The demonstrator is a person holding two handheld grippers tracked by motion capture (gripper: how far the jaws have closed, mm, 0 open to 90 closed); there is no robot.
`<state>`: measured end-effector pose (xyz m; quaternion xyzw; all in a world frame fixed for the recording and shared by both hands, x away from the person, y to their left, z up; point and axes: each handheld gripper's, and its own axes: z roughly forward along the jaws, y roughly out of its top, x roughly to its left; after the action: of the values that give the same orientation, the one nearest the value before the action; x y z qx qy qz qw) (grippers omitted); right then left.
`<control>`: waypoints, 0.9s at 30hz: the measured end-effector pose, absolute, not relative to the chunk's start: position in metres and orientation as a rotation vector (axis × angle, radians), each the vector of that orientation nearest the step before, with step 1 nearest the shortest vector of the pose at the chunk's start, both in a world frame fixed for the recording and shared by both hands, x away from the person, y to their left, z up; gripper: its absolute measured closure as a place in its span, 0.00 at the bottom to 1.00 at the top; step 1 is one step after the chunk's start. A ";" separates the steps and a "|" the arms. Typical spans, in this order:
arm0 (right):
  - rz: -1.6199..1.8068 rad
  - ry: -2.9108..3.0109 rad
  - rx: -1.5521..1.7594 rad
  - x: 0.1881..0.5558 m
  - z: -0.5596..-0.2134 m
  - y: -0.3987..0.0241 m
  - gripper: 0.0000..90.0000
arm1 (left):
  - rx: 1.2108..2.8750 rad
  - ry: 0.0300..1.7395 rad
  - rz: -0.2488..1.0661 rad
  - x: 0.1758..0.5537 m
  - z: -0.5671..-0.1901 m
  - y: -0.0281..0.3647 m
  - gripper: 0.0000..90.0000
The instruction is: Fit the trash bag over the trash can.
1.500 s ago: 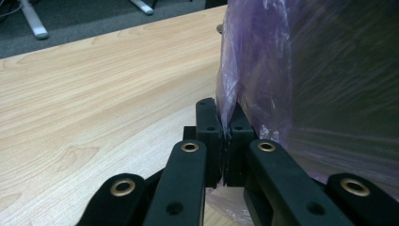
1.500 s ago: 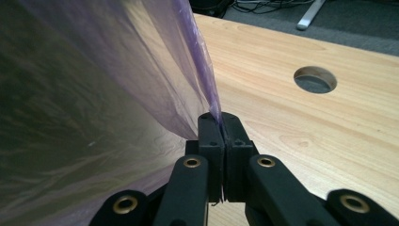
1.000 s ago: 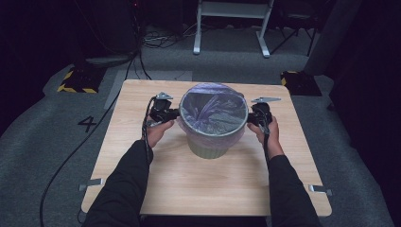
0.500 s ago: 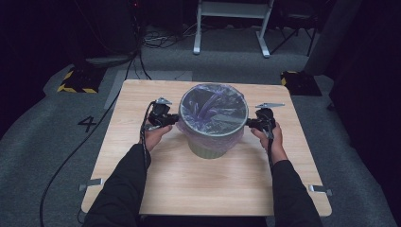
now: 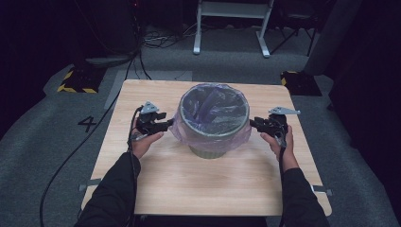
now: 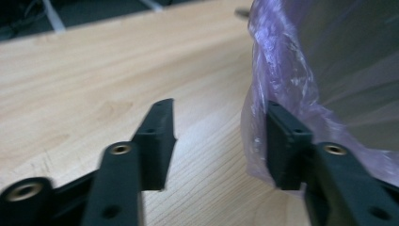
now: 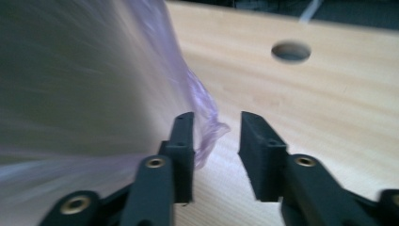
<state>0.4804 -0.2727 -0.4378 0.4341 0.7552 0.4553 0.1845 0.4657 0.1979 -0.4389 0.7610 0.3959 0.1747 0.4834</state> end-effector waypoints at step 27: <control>1.405 2.287 0.563 0.408 -0.409 -0.237 0.69 | 1.990 0.525 0.367 0.392 -0.420 0.167 0.39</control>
<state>0.4078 -0.2366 -0.4092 0.2013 0.8174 0.5021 0.1982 0.3920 0.1672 -0.4203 0.8234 0.2175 0.1517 0.5018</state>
